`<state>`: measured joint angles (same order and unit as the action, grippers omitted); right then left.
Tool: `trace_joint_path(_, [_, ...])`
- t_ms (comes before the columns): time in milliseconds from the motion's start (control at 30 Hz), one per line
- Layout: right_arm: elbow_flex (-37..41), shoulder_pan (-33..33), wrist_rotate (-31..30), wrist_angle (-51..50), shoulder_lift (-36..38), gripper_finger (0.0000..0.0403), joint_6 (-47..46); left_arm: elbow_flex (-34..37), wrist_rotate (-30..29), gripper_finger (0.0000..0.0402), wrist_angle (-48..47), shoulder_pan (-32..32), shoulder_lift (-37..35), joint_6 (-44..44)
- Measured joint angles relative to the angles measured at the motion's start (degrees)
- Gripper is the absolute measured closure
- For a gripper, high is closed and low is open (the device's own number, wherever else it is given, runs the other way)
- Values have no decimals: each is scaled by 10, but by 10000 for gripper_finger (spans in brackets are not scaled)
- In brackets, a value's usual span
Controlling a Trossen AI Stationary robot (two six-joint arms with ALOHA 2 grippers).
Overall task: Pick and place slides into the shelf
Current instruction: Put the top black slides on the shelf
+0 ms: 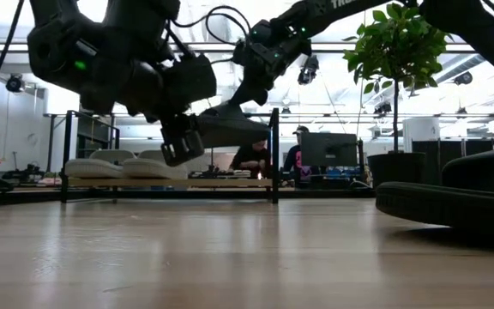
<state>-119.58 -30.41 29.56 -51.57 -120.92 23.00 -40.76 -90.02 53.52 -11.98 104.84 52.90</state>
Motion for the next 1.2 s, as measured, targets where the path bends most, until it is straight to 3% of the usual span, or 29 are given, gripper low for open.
trace_joint_path(167, [-15,0,1,-2,0,394,0,25,1,240,0,-17,-39,-16])
trace_joint_path(400, [-21,0,3,-1,0,394,4,80,0,240,0,-71,-160,-89])
trace_joint_path(633, [-21,0,2,-2,0,395,7,94,0,240,0,-140,-272,-91])
trace_joint_path(900, [-21,0,4,-2,0,395,12,94,15,240,-1,-178,-314,-107])
trace_joint_path(967, [-21,0,3,-2,1,395,12,94,60,240,-1,-188,-329,-134])
trace_joint_path(1100, [-21,0,3,-5,1,395,12,94,218,240,-10,-200,-381,-194])
trace_joint_path(1200, [-21,0,4,-5,1,395,12,95,372,240,-121,-189,-447,-310])
